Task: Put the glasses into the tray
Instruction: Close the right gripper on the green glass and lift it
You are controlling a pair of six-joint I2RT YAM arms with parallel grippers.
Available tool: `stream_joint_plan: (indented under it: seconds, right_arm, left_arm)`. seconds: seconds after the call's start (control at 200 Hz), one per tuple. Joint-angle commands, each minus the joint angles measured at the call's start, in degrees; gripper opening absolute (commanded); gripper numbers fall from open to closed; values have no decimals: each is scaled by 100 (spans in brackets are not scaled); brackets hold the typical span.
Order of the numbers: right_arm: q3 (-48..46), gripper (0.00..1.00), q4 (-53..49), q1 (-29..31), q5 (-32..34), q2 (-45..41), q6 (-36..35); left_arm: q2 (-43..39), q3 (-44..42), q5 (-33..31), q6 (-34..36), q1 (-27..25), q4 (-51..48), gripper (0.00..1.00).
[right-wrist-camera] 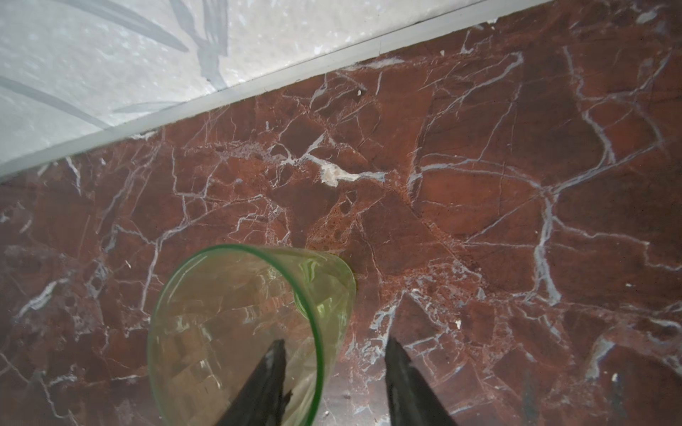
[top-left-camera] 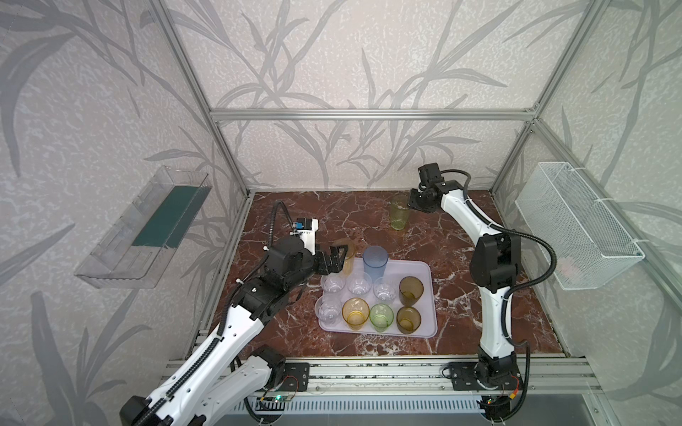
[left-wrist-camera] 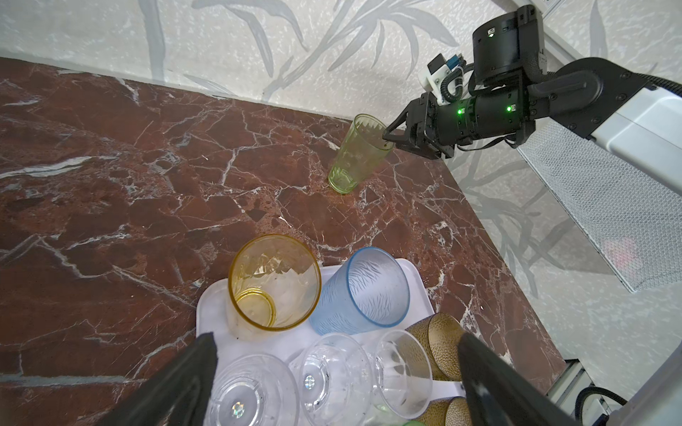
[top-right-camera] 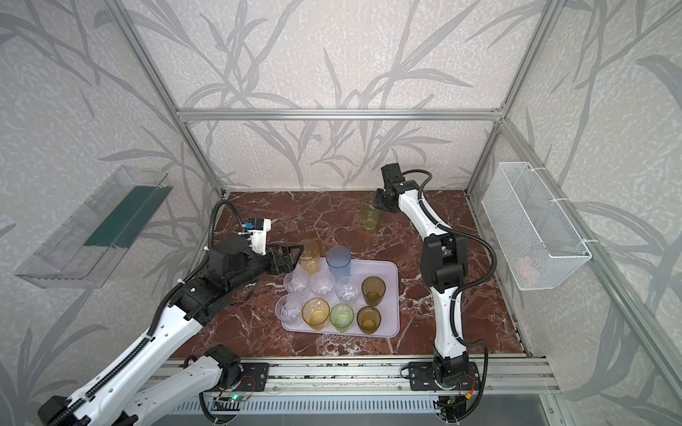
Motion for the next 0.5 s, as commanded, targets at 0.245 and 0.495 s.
stream_joint_plan:
  seconds: [0.245,0.495]
  right_arm:
    - [488,12,-374,-30,-173,342,-66]
    - [502,9,-441,-30,-99,353,-66]
  left_arm:
    - [-29,-6,-177,170,-12,169,99]
    - [-62,-89,-251,191,-11,146,99]
